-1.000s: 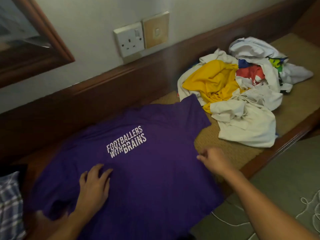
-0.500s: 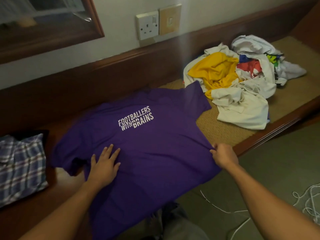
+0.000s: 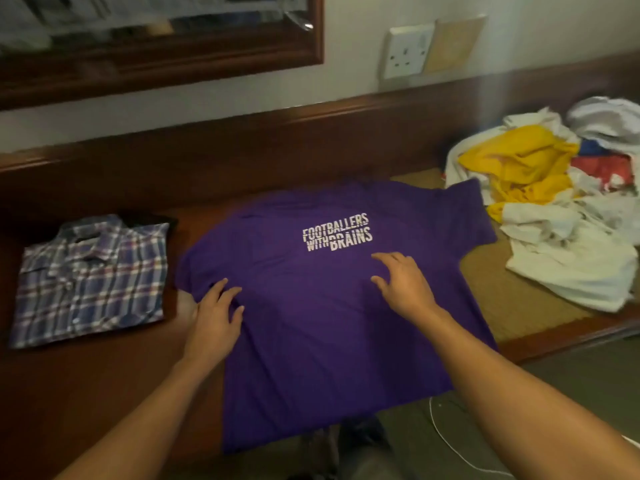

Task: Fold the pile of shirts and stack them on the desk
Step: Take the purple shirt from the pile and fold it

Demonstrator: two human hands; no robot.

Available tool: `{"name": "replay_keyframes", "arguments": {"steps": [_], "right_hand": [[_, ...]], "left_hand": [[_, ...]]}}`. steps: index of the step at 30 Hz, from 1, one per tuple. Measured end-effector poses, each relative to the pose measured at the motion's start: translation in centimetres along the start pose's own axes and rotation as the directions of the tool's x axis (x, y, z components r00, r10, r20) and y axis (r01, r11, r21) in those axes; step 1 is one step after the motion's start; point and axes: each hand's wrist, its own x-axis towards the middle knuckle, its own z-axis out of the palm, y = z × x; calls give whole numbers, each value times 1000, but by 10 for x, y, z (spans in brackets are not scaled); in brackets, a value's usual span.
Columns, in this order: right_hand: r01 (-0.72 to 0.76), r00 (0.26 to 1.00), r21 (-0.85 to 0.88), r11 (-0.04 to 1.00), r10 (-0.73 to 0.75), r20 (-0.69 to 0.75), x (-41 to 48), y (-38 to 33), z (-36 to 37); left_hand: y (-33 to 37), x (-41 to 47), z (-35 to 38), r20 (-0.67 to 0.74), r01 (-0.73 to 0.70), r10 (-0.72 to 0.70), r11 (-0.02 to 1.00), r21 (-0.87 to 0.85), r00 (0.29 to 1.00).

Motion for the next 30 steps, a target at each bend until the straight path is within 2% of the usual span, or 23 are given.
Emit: {"name": "replay_keyframes", "arguments": {"steps": [4,8,10,12,15,17,22,27,30], "right_hand": [[184,978,42,982,-187,88,50,-65,19],[327,931,51,944,-331,157,94,-128,44],[395,898,35,918,-394,194,112,-157,58],[443,867,36,896,-439,235,129,-185,71],[522,811,6,853,-498,307,149,-224,90],[570,771,-10,821,-531,352,160,-248,104],[680,675,-40,732,-604,424,179,-303,142],[783,583,-178,596,-606,541,188,-330,170],[763,600,-104,638,-639,482,194,-336,171]], "left_hand": [[-21,-1,-12,-123,179,-200,971,-161,972],[-26,-1,-25,-255,305,-405,884,-354,878],[-31,1,-28,-199,413,-565,762,-499,801],[-42,6,-24,-78,520,-691,608,-600,718],[-58,16,-14,103,591,-774,383,-710,625],[-59,20,-6,158,610,-785,319,-726,599],[-52,27,6,146,595,-816,273,-756,560],[-43,28,8,128,659,-804,372,-653,581],[-38,26,0,11,647,-799,479,-593,602]]}}
